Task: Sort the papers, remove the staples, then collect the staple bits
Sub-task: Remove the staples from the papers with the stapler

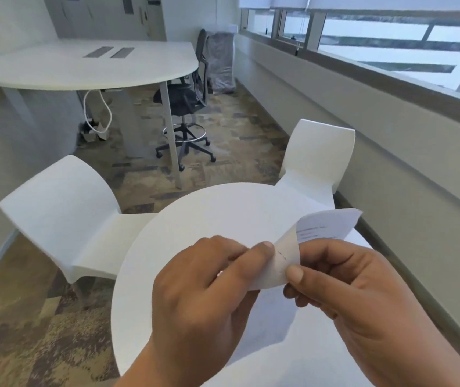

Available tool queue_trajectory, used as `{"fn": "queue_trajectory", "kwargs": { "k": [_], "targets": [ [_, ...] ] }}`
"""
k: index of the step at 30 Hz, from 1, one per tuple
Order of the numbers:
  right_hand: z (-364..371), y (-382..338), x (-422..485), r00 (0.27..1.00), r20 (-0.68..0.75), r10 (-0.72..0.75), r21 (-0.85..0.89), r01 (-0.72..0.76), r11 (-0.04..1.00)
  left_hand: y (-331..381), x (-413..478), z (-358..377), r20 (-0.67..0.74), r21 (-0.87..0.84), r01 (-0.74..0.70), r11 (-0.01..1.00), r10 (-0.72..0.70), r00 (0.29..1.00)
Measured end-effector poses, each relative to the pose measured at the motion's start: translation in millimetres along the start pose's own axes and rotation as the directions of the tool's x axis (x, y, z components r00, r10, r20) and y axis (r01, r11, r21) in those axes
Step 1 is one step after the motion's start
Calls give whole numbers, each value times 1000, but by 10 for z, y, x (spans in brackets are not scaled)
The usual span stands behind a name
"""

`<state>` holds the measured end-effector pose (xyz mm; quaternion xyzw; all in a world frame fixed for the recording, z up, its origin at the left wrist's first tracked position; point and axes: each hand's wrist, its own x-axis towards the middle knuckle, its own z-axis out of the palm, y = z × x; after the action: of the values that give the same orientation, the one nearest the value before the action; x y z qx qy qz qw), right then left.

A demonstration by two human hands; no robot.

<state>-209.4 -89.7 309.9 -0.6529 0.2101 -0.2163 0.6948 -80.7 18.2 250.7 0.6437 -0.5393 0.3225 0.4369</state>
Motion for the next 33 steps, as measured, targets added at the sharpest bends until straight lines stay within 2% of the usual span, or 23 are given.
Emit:
{"fn": "queue_trajectory", "kwargs": {
  "k": [4, 8, 18, 33],
  "targets": [
    [-82, -6, -54, 1000, 15, 17, 13, -18, 1000, 110, 12, 28, 6, -108, 69, 992, -69, 998],
    [-119, -10, -115, 999, 26, 19, 28, -20, 999, 182, 3, 22, 24, -132, 38, 990, -35, 999],
    [-95, 30, -227, 1000, -10, -4, -6, 4, 1000, 195, -14, -68, 47, -45, -118, 992, 121, 992],
    [-1, 45, -283, 1000, -2, -17, 1, 17, 1000, 233, -8, -176, 5, -56, -117, 992, 117, 993]
  ]
}}
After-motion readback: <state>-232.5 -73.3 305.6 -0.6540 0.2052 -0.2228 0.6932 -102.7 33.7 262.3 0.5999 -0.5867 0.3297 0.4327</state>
